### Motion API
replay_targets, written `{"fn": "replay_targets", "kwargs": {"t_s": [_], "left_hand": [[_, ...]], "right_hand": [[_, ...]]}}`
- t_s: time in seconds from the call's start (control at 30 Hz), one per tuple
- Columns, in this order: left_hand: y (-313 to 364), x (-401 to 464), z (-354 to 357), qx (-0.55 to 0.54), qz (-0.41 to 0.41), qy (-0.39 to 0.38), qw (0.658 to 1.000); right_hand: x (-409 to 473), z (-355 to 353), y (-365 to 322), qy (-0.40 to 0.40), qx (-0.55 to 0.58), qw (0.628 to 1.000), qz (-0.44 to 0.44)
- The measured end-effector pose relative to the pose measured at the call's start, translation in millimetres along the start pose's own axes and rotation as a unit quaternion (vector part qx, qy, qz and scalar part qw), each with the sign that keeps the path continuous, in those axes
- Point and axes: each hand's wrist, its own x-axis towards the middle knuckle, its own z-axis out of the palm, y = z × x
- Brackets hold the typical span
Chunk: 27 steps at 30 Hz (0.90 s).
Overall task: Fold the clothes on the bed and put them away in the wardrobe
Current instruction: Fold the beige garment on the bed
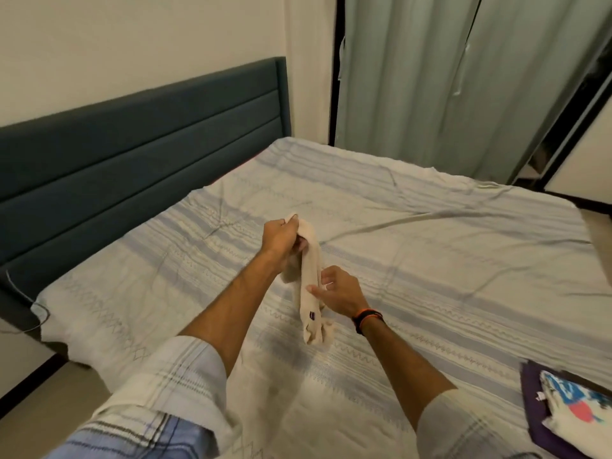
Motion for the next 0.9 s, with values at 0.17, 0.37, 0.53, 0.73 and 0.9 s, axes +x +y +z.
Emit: {"fn": "replay_targets", "kwargs": {"t_s": [0.17,0.37,0.53,0.73,0.9], "left_hand": [[17,-12,-10,-0.051,0.007,-0.023,0.998],[12,-27,-41,0.064,0.062,-0.083,0.993],[-4,-31,-56,0.232,0.177,-0.165,0.942],[-10,-43,-46,0.256,0.256,-0.148,0.920],[2,-61,-27,0.248,0.312,-0.138,0.907]], "right_hand": [[0,-16,-21,0.035,0.008,0.998,-0.045],[-5,-24,-45,0.084,0.149,0.984,-0.044],[-19,-29,-75,0.069,0.184,0.978,-0.070],[-38,-41,-86,0.084,0.190,0.975,-0.084],[-67,-51,-71,0.106,0.263,0.956,-0.072]]}}
